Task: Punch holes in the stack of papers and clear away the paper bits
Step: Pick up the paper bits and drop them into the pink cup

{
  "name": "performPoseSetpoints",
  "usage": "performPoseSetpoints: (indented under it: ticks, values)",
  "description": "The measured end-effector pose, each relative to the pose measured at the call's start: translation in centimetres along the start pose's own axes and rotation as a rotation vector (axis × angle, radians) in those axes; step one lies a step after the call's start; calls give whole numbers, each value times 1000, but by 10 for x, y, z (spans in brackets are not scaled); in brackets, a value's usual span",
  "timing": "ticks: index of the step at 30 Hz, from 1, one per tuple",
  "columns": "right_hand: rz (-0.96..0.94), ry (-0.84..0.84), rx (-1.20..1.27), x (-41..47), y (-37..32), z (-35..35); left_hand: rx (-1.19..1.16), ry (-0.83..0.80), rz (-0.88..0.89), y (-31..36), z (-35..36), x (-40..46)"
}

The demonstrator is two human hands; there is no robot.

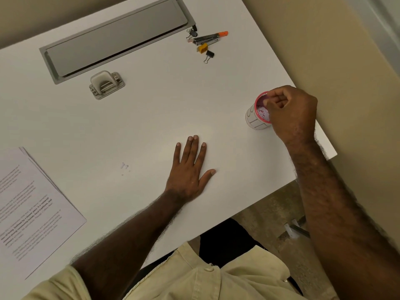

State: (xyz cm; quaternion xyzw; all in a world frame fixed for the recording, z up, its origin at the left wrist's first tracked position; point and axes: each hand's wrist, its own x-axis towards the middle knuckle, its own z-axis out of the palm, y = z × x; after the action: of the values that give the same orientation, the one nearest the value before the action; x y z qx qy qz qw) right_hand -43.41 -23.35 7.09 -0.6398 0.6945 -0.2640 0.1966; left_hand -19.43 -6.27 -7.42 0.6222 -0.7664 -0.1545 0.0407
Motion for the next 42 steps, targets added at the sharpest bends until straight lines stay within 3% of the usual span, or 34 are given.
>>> performPoseSetpoints:
  ticks: [6,13,27,37,42]
  values:
    - [-236,26,41,-27,-29,26,-12,18,-1,-6,-1,-13]
    - [-393,-336,63,-71,-75,85,-44,-24,-29,-25,-3,-53]
    - [-671,-849,-68,-123,-139,183,-89,191,-254,-51,1,-138]
    - [-1056,-818,-294,-147,-143,231,-156,393,-768,-66,6,-169]
    - [-1291,-805,-338,-168,-136,243,-164,496,-816,-68,9,-167]
